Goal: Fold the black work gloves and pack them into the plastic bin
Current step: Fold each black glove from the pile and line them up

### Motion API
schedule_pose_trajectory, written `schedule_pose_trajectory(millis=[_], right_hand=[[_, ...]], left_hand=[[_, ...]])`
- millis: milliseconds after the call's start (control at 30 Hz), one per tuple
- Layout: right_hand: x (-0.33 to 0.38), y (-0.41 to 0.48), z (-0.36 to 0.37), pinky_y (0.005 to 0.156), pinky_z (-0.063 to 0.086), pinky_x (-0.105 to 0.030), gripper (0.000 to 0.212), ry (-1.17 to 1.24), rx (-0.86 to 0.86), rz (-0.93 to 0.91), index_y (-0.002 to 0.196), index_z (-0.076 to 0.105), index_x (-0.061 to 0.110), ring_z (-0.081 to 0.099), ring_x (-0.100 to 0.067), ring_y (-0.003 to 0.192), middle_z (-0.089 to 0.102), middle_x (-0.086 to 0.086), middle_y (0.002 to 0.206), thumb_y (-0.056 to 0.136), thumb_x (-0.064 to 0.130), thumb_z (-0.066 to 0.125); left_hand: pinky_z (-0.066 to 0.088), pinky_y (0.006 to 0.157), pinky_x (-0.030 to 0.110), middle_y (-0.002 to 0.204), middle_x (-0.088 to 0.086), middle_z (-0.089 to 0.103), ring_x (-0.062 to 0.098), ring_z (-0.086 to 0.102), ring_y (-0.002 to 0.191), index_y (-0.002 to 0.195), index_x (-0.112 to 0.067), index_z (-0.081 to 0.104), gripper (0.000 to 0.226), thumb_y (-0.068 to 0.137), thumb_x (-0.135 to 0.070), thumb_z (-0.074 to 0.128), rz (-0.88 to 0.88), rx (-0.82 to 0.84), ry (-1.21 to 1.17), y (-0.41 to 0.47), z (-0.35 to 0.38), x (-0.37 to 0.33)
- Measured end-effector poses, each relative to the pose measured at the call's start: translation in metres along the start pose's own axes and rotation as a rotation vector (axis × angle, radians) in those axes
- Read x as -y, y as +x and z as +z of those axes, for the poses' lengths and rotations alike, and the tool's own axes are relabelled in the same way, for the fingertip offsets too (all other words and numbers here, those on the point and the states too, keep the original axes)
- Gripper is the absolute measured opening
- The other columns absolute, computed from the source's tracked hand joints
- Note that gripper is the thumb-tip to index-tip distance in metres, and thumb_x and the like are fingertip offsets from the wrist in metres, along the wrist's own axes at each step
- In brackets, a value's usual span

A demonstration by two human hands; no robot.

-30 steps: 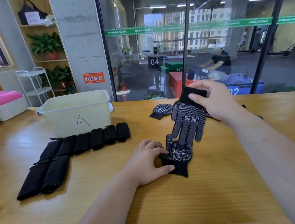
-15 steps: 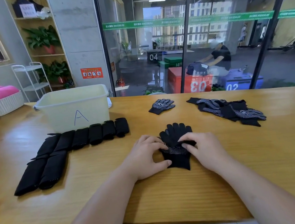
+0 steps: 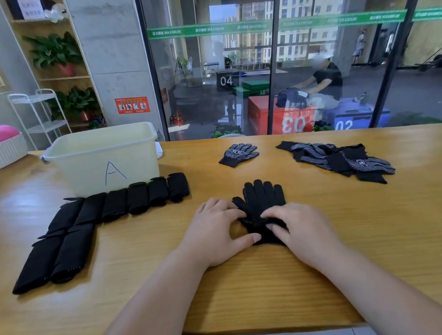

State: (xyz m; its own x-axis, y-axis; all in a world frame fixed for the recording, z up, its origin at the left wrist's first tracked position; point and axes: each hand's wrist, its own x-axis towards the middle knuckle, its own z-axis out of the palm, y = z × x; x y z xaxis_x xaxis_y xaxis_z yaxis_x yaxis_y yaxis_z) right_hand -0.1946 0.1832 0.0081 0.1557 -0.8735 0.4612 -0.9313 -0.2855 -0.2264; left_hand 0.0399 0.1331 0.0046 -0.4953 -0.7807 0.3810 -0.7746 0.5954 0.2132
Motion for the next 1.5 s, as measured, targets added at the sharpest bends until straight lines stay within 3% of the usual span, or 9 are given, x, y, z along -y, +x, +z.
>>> schedule_pose_trajectory(millis=[133, 300, 467, 667, 933, 1033, 1133, 1400, 1500], right_hand=[[0.001, -0.004, 0.001, 0.078, 0.055, -0.032, 0.016, -0.008, -0.131, -0.025, 0.111, 0.076, 0.034, 0.064, -0.008, 0.105, 0.072, 0.021, 0.11, 0.096, 0.029, 0.072], [0.007, -0.005, -0.001, 0.075, 0.055, -0.029, 0.015, 0.076, -0.255, -0.02, 0.108, 0.079, 0.03, 0.063, -0.007, 0.099, 0.072, 0.021, 0.106, 0.095, 0.023, 0.077], [0.003, -0.011, 0.001, 0.073, 0.056, -0.034, 0.016, 0.059, -0.187, -0.064, 0.107, 0.08, 0.032, 0.065, -0.007, 0.096, 0.073, 0.022, 0.103, 0.092, 0.025, 0.08], [0.005, -0.019, 0.003, 0.076, 0.054, -0.027, 0.015, 0.057, -0.113, -0.068, 0.109, 0.078, 0.035, 0.064, -0.002, 0.097, 0.071, 0.024, 0.105, 0.094, 0.031, 0.075], [0.01, -0.022, -0.003, 0.083, 0.05, -0.027, 0.03, 0.08, -0.032, -0.026, 0.105, 0.076, 0.041, 0.056, 0.002, 0.101, 0.066, 0.028, 0.105, 0.102, 0.056, 0.05], [0.006, -0.021, -0.001, 0.085, 0.05, -0.027, 0.022, 0.108, -0.027, 0.019, 0.107, 0.075, 0.04, 0.052, 0.003, 0.104, 0.065, 0.028, 0.107, 0.104, 0.043, 0.054], [0.002, -0.021, 0.0, 0.091, 0.049, -0.025, 0.017, 0.109, 0.039, 0.043, 0.112, 0.075, 0.042, 0.05, 0.003, 0.11, 0.062, 0.03, 0.112, 0.099, 0.044, 0.063], [0.002, -0.018, -0.003, 0.094, 0.047, -0.03, 0.017, 0.044, 0.029, 0.21, 0.108, 0.071, 0.044, 0.048, -0.002, 0.115, 0.059, 0.028, 0.114, 0.101, 0.053, 0.059], [0.002, -0.016, -0.004, 0.105, 0.046, -0.034, 0.027, 0.002, 0.016, 0.247, 0.125, 0.067, 0.041, 0.046, -0.007, 0.13, 0.057, 0.023, 0.131, 0.101, 0.05, 0.059]], left_hand=[[0.036, 0.116, 0.035, 0.133, -0.021, 0.058, 0.008, 0.037, 0.137, 0.133, -0.036, 0.058, 0.07, 0.081, -0.083, 0.065, -0.055, 0.016, -0.079, -0.002, -0.002, 0.002], [0.036, 0.116, 0.034, 0.141, -0.018, 0.056, 0.009, 0.036, 0.14, 0.141, -0.033, 0.049, 0.085, 0.076, -0.085, 0.069, -0.095, 0.014, -0.095, -0.001, 0.0, 0.0], [0.035, 0.119, 0.036, 0.142, -0.017, 0.057, 0.009, 0.035, 0.144, 0.151, -0.035, 0.038, 0.1, 0.072, -0.087, 0.07, -0.131, 0.032, -0.12, 0.0, -0.001, -0.001], [0.032, 0.122, 0.038, 0.145, -0.016, 0.056, 0.01, 0.032, 0.147, 0.159, -0.035, 0.029, 0.111, 0.071, -0.088, 0.071, -0.16, 0.055, -0.132, 0.001, -0.003, -0.002], [0.035, 0.122, 0.042, 0.146, -0.014, 0.056, 0.011, 0.032, 0.147, 0.158, -0.036, 0.033, 0.11, 0.071, -0.096, 0.062, -0.142, 0.067, -0.111, 0.0, -0.003, -0.001], [0.034, 0.122, 0.043, 0.148, -0.014, 0.054, 0.013, 0.031, 0.148, 0.158, -0.041, 0.038, 0.102, 0.076, -0.101, 0.046, -0.126, 0.079, -0.083, -0.001, -0.002, 0.001], [0.032, 0.124, 0.043, 0.151, -0.014, 0.051, 0.012, 0.028, 0.149, 0.156, -0.041, 0.047, 0.093, 0.084, -0.098, 0.035, -0.12, 0.097, -0.065, -0.001, -0.002, 0.001], [0.03, 0.126, 0.044, 0.159, -0.01, 0.04, 0.013, 0.021, 0.152, 0.159, -0.03, 0.048, 0.095, 0.087, -0.091, 0.046, -0.131, 0.131, -0.021, 0.0, 0.001, 0.002], [0.03, 0.127, 0.046, 0.163, -0.008, 0.037, 0.015, 0.019, 0.154, 0.161, -0.027, 0.045, 0.1, 0.085, -0.093, 0.045, -0.141, 0.146, 0.0, 0.001, 0.0, 0.0]])
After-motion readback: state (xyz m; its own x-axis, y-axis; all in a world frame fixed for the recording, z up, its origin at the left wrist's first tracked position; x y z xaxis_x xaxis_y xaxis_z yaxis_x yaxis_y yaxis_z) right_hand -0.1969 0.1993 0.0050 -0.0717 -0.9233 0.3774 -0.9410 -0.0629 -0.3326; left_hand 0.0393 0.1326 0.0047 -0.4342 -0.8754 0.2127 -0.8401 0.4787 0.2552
